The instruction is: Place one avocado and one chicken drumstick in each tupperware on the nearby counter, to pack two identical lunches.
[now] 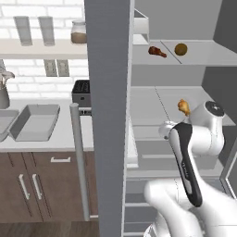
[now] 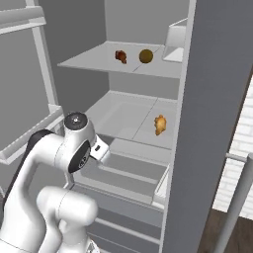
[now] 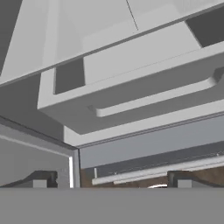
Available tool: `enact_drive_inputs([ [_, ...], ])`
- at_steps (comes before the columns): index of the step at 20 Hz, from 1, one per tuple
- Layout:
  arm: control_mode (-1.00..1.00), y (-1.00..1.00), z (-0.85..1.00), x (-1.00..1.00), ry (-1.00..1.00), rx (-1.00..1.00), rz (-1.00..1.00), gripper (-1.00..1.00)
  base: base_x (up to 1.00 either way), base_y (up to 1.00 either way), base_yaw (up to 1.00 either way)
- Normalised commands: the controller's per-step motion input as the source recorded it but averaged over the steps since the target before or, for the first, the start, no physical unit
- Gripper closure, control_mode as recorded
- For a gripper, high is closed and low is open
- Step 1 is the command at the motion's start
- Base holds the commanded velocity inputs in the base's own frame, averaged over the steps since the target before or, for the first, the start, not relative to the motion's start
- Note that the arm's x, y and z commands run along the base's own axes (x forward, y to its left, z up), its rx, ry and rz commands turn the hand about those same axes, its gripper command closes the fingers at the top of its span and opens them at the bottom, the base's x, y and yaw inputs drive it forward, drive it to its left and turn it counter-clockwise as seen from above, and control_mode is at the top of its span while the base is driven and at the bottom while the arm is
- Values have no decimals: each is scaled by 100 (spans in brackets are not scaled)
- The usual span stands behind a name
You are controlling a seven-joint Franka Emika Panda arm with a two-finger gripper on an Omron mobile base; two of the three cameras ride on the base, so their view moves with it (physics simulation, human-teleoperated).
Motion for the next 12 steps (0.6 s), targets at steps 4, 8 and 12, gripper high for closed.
enact_drive_inputs([
  [4, -100, -38, -19, 93, 0, 0, 0, -100, 0, 0, 0],
  [8, -100, -58, -44, 63, -3, -2, -1, -100, 0, 0, 0],
  [12, -100, -46, -49, 45, -1, -13, -5, -100, 0, 0, 0],
])
